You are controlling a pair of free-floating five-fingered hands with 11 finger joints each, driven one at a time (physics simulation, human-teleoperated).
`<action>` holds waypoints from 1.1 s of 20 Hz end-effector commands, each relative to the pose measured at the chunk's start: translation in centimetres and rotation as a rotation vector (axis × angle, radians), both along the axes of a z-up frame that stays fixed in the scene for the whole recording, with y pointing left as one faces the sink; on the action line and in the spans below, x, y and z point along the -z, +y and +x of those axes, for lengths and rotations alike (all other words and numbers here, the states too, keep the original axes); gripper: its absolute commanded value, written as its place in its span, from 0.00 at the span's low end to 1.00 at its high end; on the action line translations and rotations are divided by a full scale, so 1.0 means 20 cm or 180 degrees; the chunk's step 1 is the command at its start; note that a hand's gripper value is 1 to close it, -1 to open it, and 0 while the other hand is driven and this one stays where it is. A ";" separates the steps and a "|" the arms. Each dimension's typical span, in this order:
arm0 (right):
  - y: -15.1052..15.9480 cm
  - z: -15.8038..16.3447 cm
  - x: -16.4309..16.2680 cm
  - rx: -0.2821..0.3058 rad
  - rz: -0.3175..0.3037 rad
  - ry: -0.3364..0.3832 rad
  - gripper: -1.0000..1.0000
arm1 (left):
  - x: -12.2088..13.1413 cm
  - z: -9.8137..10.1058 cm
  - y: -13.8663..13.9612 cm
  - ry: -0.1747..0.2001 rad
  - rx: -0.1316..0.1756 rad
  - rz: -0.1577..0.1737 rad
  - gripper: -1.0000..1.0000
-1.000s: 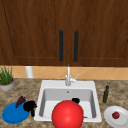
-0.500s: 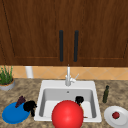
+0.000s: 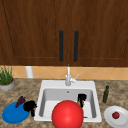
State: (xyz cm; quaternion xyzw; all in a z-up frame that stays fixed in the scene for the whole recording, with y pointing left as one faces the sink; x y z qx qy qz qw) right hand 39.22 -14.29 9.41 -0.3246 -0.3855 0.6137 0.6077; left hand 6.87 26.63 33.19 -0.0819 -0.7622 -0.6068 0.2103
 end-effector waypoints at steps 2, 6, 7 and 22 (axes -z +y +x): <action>-0.06 -0.07 -0.13 0.0160 0.0001 -0.0140 1.00 | 0.00 0.00 0.00 0.0000 0.0000 0.0000 0.50; -0.12 -0.12 -0.18 0.0175 0.0019 -0.0103 1.00 | 0.00 0.00 0.00 0.0000 0.0000 0.0000 0.50; -0.14 -0.12 -0.19 0.0192 0.0018 -0.0106 1.00 | 0.00 0.00 0.00 0.0000 0.0000 0.0000 0.50; -0.43 -0.30 -0.50 0.0196 0.0031 -0.0066 1.00 | 0.00 0.00 0.00 0.0000 0.0000 0.0000 0.50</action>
